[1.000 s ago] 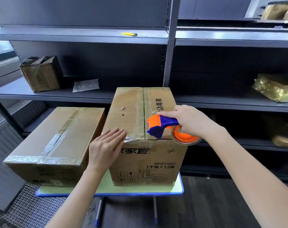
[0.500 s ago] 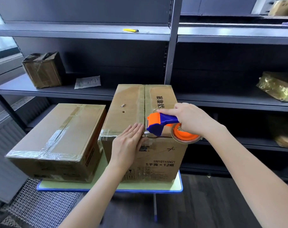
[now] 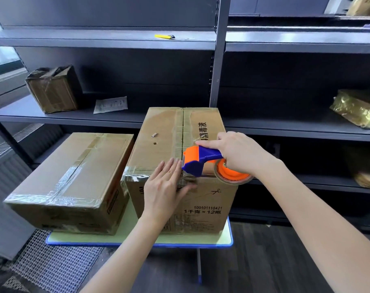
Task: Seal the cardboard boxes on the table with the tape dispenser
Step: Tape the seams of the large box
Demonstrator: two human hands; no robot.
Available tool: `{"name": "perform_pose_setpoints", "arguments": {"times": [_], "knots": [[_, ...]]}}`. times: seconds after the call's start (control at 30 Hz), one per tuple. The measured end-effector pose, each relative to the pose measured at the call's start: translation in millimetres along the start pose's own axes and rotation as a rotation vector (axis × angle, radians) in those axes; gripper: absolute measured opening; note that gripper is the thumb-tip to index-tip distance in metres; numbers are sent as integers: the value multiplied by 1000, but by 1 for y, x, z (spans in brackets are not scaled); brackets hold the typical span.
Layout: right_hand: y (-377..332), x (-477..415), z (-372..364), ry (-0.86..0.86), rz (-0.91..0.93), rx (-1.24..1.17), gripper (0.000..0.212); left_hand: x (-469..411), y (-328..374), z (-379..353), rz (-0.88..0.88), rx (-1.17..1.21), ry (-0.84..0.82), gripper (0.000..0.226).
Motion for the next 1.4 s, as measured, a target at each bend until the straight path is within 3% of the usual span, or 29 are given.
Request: {"name": "perform_pose_setpoints", "arguments": {"times": [0.13, 0.37, 0.6, 0.9, 1.07, 1.4], "knots": [[-3, -1, 2, -9, 13, 23, 66, 2, -7, -2, -22, 45, 54, 45], [-5, -4, 5, -4, 24, 23, 64, -5, -25, 1, -61, 49, 43, 42], [31, 9, 6, 6, 16, 57, 70, -8, -40, 8, 23, 135, 45, 46], [63, 30, -15, -45, -12, 54, 77, -18, -25, 8, 87, 33, -120, 59], [72, 31, -18, -32, -16, 51, 78, -33, 22, -6, -29, -4, -176, 74], [66, 32, -32, -33, -19, 20, 74, -26, 31, -32, -70, 72, -54, 50]]}}
Point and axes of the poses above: each hand's wrist, its own x-axis away from the middle knuckle, its own z-axis out of the back of the hand, y = z × x, the point moved 2 cm from there along -x, towards the middle knuckle, and after that the axes turned 6 degrees about x, right-handed, at the moved point
